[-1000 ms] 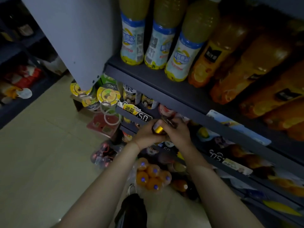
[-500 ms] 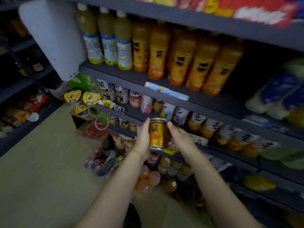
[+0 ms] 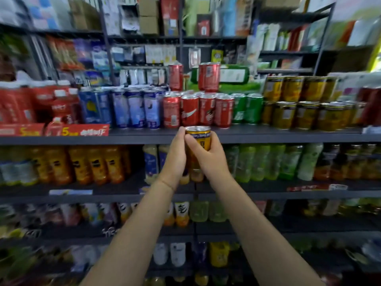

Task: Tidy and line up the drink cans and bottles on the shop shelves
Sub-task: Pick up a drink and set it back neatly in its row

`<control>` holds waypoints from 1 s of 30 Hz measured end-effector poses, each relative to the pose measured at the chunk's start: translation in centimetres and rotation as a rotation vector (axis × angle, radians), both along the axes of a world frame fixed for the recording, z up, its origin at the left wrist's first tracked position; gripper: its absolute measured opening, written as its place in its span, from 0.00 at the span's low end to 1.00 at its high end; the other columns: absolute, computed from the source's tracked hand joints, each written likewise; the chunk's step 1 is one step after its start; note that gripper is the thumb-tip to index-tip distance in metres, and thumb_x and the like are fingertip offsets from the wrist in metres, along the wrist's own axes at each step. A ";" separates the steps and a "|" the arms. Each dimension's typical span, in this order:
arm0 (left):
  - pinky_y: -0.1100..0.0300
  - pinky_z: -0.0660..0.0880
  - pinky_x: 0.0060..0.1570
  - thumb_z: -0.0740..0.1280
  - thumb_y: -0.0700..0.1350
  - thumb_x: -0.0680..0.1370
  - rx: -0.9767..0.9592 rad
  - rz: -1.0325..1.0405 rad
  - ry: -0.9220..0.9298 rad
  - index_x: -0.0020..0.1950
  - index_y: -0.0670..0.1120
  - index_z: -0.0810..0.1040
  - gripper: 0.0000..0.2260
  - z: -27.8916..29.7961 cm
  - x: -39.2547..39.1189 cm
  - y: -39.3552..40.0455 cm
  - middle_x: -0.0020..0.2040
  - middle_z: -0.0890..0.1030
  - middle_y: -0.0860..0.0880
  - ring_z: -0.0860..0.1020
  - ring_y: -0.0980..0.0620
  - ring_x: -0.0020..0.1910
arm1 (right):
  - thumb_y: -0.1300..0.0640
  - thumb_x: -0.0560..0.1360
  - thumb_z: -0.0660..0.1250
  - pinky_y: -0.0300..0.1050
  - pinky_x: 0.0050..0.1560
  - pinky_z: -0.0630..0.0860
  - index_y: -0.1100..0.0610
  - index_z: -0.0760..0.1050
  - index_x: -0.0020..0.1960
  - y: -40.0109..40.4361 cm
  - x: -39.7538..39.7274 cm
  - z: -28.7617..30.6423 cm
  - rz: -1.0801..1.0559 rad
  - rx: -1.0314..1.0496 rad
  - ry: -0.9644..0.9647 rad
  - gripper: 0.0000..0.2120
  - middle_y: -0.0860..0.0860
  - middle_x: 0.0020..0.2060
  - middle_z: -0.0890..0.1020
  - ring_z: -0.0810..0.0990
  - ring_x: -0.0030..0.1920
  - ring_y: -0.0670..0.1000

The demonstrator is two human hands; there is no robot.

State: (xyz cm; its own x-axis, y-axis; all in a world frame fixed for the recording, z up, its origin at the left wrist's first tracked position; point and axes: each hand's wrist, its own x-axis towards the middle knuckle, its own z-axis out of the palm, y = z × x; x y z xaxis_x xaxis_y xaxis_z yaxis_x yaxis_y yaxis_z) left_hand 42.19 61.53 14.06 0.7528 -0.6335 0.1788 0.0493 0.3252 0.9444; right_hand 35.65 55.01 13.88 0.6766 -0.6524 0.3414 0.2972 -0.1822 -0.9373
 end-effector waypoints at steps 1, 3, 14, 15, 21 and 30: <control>0.58 0.77 0.53 0.56 0.62 0.81 0.008 -0.013 -0.049 0.57 0.53 0.80 0.19 1.1 -0.7 -1.7 0.58 0.83 0.50 0.81 0.54 0.55 | 0.48 0.73 0.75 0.39 0.47 0.81 0.51 0.77 0.56 -1.8 -1.0 1.0 -0.006 -0.005 -0.024 0.15 0.47 0.49 0.84 0.84 0.47 0.43; 0.53 0.75 0.62 0.57 0.67 0.78 0.006 -0.010 -0.156 0.63 0.54 0.79 0.24 2.6 -1.4 -5.0 0.63 0.80 0.50 0.79 0.53 0.61 | 0.46 0.73 0.74 0.36 0.44 0.81 0.49 0.77 0.56 -5.2 -2.4 2.6 -0.046 -0.039 -0.049 0.15 0.46 0.48 0.84 0.84 0.45 0.41; 0.55 0.73 0.57 0.64 0.41 0.79 0.043 0.192 -0.643 0.49 0.50 0.80 0.06 5.1 -2.6 -25.9 0.52 0.81 0.48 0.78 0.51 0.55 | 0.39 0.71 0.73 0.43 0.55 0.79 0.50 0.74 0.61 -26.5 -7.8 5.8 -0.284 -0.190 -0.040 0.24 0.46 0.51 0.82 0.82 0.51 0.44; 0.56 0.73 0.58 0.65 0.42 0.78 0.043 0.197 -0.660 0.49 0.50 0.81 0.06 5.5 -3.0 -27.7 0.52 0.81 0.48 0.77 0.51 0.55 | 0.41 0.72 0.74 0.39 0.52 0.79 0.51 0.73 0.60 -28.4 -8.3 6.3 -0.297 -0.180 -0.047 0.23 0.45 0.50 0.82 0.82 0.49 0.40; 0.53 0.72 0.61 0.64 0.42 0.74 0.099 0.364 -0.897 0.52 0.51 0.80 0.10 7.1 -6.0 -36.7 0.53 0.78 0.52 0.74 0.50 0.58 | 0.45 0.74 0.73 0.23 0.39 0.69 0.46 0.68 0.53 -37.7 -11.6 9.6 -0.396 -0.258 -0.089 0.16 0.38 0.44 0.75 0.74 0.37 0.25; 0.46 0.62 0.69 0.60 0.67 0.71 0.336 0.564 -1.227 0.62 0.53 0.76 0.26 6.1 -13.2 -44.5 0.63 0.75 0.53 0.69 0.50 0.66 | 0.26 0.64 0.69 0.48 0.48 0.75 0.53 0.69 0.53 -49.3 -14.8 11.6 -0.430 -0.419 -0.083 0.34 0.53 0.50 0.76 0.76 0.49 0.52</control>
